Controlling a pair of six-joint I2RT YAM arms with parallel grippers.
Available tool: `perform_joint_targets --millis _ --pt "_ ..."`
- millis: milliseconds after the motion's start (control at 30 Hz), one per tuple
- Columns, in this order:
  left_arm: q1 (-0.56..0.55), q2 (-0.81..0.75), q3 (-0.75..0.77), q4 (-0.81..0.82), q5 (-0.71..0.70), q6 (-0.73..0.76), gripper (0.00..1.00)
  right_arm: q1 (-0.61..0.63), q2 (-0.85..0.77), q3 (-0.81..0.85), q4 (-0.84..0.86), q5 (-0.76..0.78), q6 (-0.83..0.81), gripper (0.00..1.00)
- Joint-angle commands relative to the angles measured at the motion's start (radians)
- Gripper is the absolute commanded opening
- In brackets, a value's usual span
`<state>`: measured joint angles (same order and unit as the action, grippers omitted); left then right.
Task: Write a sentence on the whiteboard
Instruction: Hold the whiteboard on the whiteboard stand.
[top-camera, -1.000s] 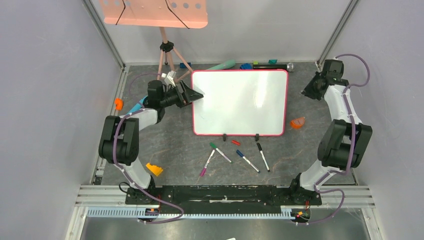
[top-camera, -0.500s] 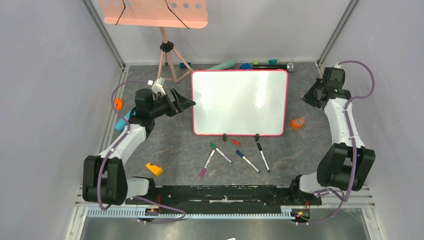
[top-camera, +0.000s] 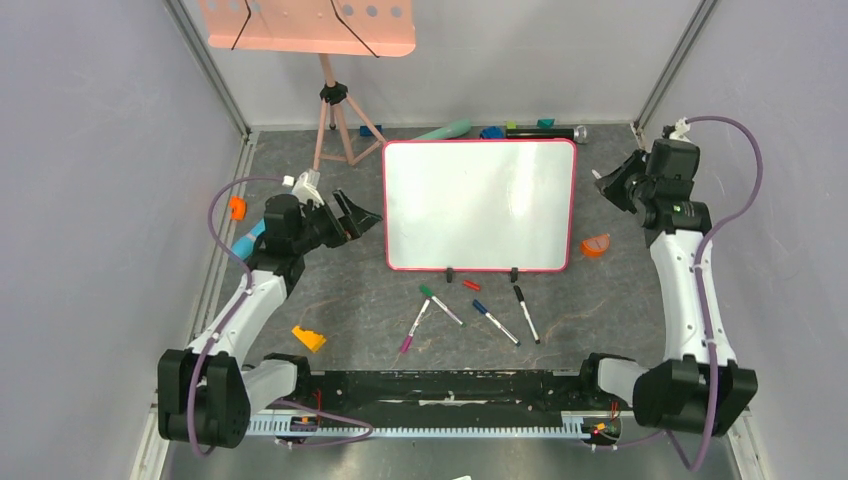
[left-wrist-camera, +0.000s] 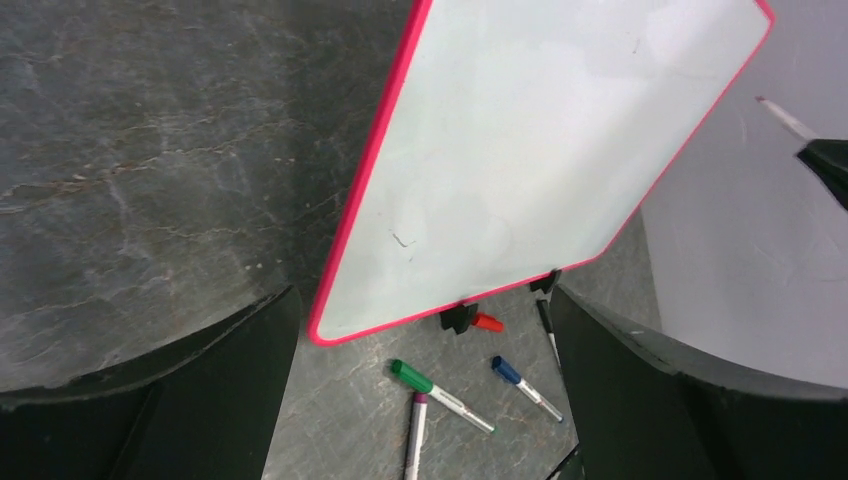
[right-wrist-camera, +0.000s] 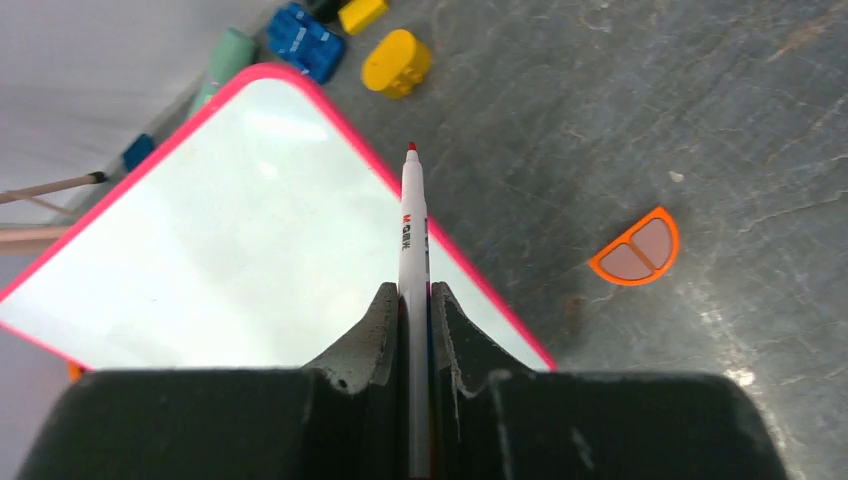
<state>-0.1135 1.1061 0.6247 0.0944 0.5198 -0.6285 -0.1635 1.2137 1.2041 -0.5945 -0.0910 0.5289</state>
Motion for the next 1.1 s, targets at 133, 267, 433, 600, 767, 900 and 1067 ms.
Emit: perform_joint_targets --millis 133,267,433,600,767,900,1067 --pt "0.003 0.03 0.191 -0.189 0.019 0.167 1.0 0.058 -0.098 0.0 0.079 -0.078 0.069 0.0" --pt "0.003 0.127 0.279 -0.264 0.111 0.15 1.0 0.122 -0.097 0.013 0.133 -0.126 0.103 0.0" --pt "0.002 0.213 0.354 -0.263 0.237 0.136 1.0 0.171 -0.073 0.083 0.151 -0.133 0.065 0.0" --pt "0.004 0.232 0.331 -0.133 0.29 0.079 1.0 0.234 -0.059 0.156 0.158 -0.145 -0.031 0.0" --pt "0.003 0.281 0.259 0.098 0.31 -0.059 1.0 0.276 -0.051 0.137 0.221 -0.193 -0.09 0.0" --pt "0.003 0.307 0.265 0.159 0.297 -0.084 1.0 0.327 -0.051 0.151 0.218 -0.179 -0.149 0.0" --pt "0.004 0.353 0.372 0.081 0.3 -0.039 1.0 0.372 -0.053 0.184 0.198 -0.132 -0.2 0.0"
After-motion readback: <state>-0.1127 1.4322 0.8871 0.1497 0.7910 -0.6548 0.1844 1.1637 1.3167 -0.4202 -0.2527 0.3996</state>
